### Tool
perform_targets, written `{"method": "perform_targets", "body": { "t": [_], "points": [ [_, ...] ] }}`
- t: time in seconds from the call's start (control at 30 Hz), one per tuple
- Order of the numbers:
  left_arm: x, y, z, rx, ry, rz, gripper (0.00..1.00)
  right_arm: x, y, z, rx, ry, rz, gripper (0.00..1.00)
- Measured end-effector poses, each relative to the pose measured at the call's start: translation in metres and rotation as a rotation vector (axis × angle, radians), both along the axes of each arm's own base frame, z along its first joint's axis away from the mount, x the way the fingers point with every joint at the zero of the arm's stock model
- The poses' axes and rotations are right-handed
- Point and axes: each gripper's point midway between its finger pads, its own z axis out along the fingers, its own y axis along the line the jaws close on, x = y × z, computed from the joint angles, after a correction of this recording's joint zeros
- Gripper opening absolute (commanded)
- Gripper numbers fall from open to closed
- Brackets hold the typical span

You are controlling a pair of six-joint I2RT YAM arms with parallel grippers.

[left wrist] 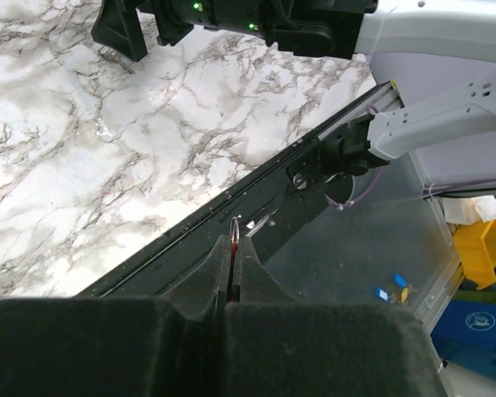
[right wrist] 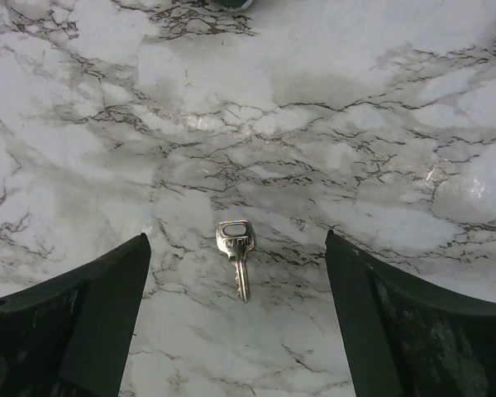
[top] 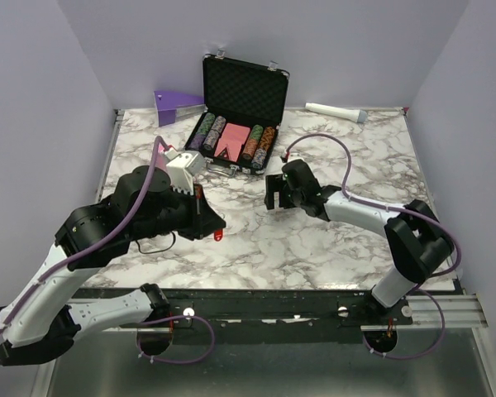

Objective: Remove the keys from the keyring

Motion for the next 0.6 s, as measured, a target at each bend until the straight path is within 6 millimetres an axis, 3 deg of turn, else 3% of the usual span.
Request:
{"method": "perform_targets", "body": {
  "t": [0.17, 0.2, 0.47, 0.6],
  "points": [
    [0.006, -0.005, -0.008, 0.041, -0.002, -0.013, 0.00, -0.006, -0.005, 0.023, 0.007, -0.001, -0.004, 0.94],
    [0.007, -0.006, -0.009, 0.048, -0.001, -0.014, 0.00, -0.009, -0.007, 0.032, 0.015, -0.009, -0.004, 0.98],
    [0.033, -0.020, -0.027, 0.159, 0.004, -0.013, 0.00, -0.032, -0.022, 0.129, 0.178, -0.144, -0.034, 1.00],
    [0.048, -0.022, -0.039, 0.214, 0.003, -0.003, 0.00, -0.050, -0.033, 0.159, 0.251, -0.162, -0.059, 1.00]
  ]
}}
